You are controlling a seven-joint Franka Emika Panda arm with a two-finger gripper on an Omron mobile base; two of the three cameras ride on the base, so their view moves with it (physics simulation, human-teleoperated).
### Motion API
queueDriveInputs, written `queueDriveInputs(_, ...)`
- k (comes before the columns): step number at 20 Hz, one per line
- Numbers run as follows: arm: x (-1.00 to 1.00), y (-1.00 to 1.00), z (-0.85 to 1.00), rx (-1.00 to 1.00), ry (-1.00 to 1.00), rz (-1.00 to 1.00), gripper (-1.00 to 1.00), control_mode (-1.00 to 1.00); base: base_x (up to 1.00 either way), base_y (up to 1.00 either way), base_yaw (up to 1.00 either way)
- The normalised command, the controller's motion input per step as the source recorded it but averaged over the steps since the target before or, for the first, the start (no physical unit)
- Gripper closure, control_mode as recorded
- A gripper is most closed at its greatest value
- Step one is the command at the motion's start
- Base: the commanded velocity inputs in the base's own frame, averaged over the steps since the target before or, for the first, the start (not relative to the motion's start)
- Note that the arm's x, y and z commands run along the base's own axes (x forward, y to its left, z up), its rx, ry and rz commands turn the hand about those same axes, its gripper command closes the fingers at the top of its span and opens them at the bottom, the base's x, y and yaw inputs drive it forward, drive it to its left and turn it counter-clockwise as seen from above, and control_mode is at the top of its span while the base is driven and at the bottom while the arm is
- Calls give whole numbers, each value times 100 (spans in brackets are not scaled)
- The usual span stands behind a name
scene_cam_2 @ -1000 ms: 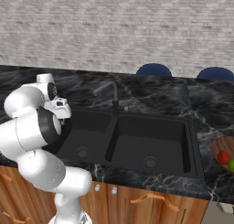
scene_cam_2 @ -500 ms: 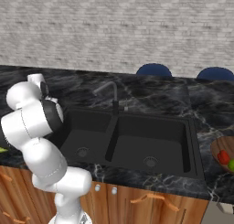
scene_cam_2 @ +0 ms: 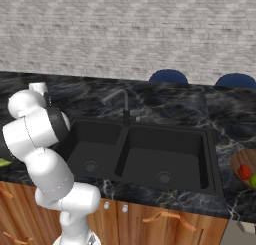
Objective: There is a mixed pile of frozen fruits and vegetables on the counter. Locate all the frozen vegetables and place the items in a bowl on the counter. Take all the frozen fruits and defrost them in a running sink.
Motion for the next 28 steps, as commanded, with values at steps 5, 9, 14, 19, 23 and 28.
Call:
queueDriveInputs(5,7,12,0,5,1,0,-100,-100,0,0,0)
queueDriveInputs(9,12,23,4,3,3,-1,-100,-100,0,0,0)
queueDriveInputs(14,7,36,-2,1,4,0,-100,-100,0,0,0)
queueDriveInputs(19,2,41,-6,0,4,0,-100,-100,0,0,0)
queueDriveInputs(23,10,34,-3,-2,1,0,-100,-100,0,0,0)
queueDriveInputs(28,18,21,-5,-4,-1,0,-100,-100,0,0,0)
